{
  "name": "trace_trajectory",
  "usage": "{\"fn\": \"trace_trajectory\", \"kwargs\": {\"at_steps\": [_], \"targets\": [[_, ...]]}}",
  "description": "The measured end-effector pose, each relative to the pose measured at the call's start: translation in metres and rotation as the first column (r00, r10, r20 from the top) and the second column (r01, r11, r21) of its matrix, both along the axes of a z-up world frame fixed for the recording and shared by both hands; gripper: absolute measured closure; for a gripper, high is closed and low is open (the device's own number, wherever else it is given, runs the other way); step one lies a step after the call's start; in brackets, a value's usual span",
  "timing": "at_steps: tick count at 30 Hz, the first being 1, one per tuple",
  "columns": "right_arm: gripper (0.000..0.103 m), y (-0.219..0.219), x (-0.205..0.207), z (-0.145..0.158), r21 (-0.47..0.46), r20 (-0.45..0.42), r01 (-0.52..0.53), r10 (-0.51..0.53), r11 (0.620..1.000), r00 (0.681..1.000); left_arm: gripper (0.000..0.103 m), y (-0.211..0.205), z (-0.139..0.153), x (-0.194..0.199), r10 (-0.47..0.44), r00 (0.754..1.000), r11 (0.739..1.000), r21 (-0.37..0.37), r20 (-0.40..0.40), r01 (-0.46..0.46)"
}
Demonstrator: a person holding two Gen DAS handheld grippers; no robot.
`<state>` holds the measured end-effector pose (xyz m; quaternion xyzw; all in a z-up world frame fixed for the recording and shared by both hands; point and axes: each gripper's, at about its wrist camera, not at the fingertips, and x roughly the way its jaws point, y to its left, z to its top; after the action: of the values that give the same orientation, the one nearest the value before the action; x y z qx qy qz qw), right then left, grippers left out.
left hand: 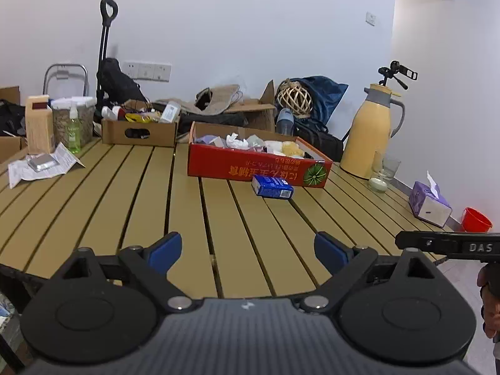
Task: Organize soft objects
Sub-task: 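Withdraw both grippers from the box toward the blue tissue pack, then close both grippers on the blue tissue pack and lift it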
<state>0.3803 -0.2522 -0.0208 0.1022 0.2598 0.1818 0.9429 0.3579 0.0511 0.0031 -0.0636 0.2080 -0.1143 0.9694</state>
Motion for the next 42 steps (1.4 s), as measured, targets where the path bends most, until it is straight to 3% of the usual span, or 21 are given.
{"fn": "trace_trajectory", "kwargs": {"at_steps": [9, 15, 19, 22, 24, 26, 29, 31, 34, 39, 42], "targets": [[0.045, 0.007, -0.031, 0.003, -0.012, 0.020, 0.023, -0.023, 1.000, 1.000, 0.005, 0.005, 0.010, -0.021, -0.007, 0.999, 0.999, -0.039, 0.038, 0.008], [0.044, 0.008, -0.029, -0.006, -0.024, -0.001, 0.022, -0.022, 0.999, 1.000, 0.005, 0.010, -0.019, 0.005, 0.011, 0.999, 0.997, -0.070, -0.047, -0.015], [0.044, 0.000, -0.010, -0.018, 0.000, -0.023, 0.057, -0.057, 0.998, 0.998, 0.005, 0.000, -0.026, 0.040, -0.015, 0.998, 0.998, -0.068, -0.059, 0.011], [0.044, -0.002, 0.021, -0.025, 0.023, -0.036, 0.084, -0.083, 0.996, 0.996, 0.007, -0.016, -0.026, 0.085, -0.048, 0.995, 0.997, -0.065, -0.082, 0.043], [0.045, -0.004, 0.048, -0.028, 0.035, -0.046, 0.099, -0.097, 0.994, 0.994, 0.016, -0.025, -0.023, 0.116, -0.064, 0.993, 0.997, -0.057, -0.095, 0.059], [0.045, -0.005, 0.080, -0.030, 0.045, -0.058, 0.110, -0.107, 0.993, 0.993, 0.024, -0.031, -0.021, 0.150, -0.092, 0.991, 0.993, -0.088, -0.097, 0.083], [0.046, -0.002, 0.135, -0.033, 0.063, -0.076, 0.123, -0.118, 0.990, 0.990, 0.034, -0.042, -0.026, 0.208, -0.141, 0.976, 0.981, -0.157, -0.164, 0.116], [0.050, 0.002, 0.175, -0.034, 0.100, -0.098, 0.122, -0.112, 0.988, 0.989, 0.040, -0.052, -0.032, 0.244, -0.144, 0.969, 0.980, -0.165, -0.202, 0.111], [0.056, 0.014, 0.241, -0.039, 0.131, -0.146, 0.117, -0.097, 0.984, 0.985, 0.063, -0.059, -0.045, 0.301, -0.133, 0.949, 0.975, -0.208, -0.285, 0.074], [0.065, 0.033, 0.312, -0.056, 0.061, -0.187, 0.106, -0.093, 0.992, 0.978, 0.072, -0.054, -0.067, 0.341, -0.168, 0.928, 0.951, -0.301, -0.333, 0.065], [0.065, 0.030, 0.324, -0.074, 0.125, -0.226, 0.078, -0.048, 0.989, 0.973, 0.073, -0.049, -0.077, 0.345, -0.179, 0.929, 0.941, -0.332, -0.324, 0.066]]}}
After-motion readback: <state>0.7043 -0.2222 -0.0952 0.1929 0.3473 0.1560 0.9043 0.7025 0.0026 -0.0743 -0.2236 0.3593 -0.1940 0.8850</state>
